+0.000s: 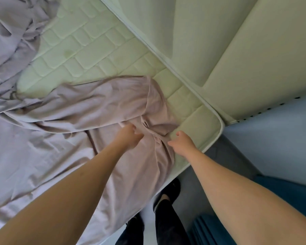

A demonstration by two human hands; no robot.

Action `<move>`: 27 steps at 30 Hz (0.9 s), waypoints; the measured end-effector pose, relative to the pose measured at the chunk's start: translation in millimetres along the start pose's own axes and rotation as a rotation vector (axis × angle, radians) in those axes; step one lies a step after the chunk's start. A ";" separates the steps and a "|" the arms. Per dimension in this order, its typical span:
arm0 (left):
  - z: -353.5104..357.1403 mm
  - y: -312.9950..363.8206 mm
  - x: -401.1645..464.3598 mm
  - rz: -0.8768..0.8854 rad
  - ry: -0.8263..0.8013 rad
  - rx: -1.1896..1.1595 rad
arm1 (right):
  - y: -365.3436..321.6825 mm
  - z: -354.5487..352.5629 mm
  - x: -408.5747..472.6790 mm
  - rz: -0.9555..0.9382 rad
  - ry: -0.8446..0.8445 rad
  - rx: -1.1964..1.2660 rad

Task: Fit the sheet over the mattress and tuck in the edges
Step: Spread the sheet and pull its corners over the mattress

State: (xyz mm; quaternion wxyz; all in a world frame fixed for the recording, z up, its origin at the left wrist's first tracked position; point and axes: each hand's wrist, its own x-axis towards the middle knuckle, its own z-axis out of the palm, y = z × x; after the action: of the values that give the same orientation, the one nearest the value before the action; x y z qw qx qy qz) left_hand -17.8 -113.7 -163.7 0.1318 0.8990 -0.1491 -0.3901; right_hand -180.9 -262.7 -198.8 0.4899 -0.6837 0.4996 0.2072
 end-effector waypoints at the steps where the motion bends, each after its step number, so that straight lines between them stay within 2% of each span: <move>1: 3.9 1.4 8.8 -0.008 0.001 -0.005 | -1.0 3.8 8.3 0.001 0.005 0.014; 3: 13.9 6.1 30.5 -0.023 0.019 -0.067 | -0.2 15.0 27.3 -0.014 0.039 0.052; 6: 35.2 11.6 58.5 -0.112 -0.018 -0.415 | 4.9 33.2 53.2 -0.021 0.112 0.225; 8: 55.0 14.1 72.7 -0.158 -0.062 -0.641 | 11.2 41.9 64.2 0.011 0.098 0.411; 10: 73.9 20.6 77.9 -0.166 -0.071 -0.723 | 23.0 45.8 73.0 0.063 0.067 0.526; 12: 92.7 26.4 78.3 -0.158 -0.107 -0.710 | 37.2 42.0 76.0 0.086 0.039 0.580; 14: 111.6 29.7 77.7 -0.111 -0.132 -0.662 | 50.5 35.8 79.0 0.083 0.084 0.579; 16: 122.3 34.6 75.9 -0.083 -0.047 -0.538 | 54.4 28.1 81.1 0.092 0.132 0.555; 18: 125.2 35.5 74.0 -0.144 0.037 -0.435 | 50.3 27.0 83.6 0.078 0.135 0.556; 20: 129.7 33.9 76.0 -0.137 0.047 -0.300 | 42.1 32.4 82.0 0.070 0.126 0.542; 22: 127.0 35.4 75.0 -0.062 -0.032 -0.250 | 36.6 34.8 76.7 0.077 0.126 0.593; 24: 117.4 46.4 64.6 0.005 -0.146 -0.353 | 34.3 28.7 73.1 0.110 -0.011 0.876; 26: 109.8 60.3 50.9 0.101 -0.355 -0.413 | 34.2 17.2 67.7 0.119 -0.143 1.106; 27: 107.2 66.5 42.7 0.140 -0.476 -0.418 | 35.3 10.1 66.7 0.102 -0.110 1.114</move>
State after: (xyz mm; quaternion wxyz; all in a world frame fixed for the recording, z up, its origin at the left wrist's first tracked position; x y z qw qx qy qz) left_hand -80.4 -203.7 -239.3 0.3014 0.7234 -0.1542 -0.6017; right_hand -182.5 -286.6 -271.0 0.7917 -0.2850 0.5395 -0.0292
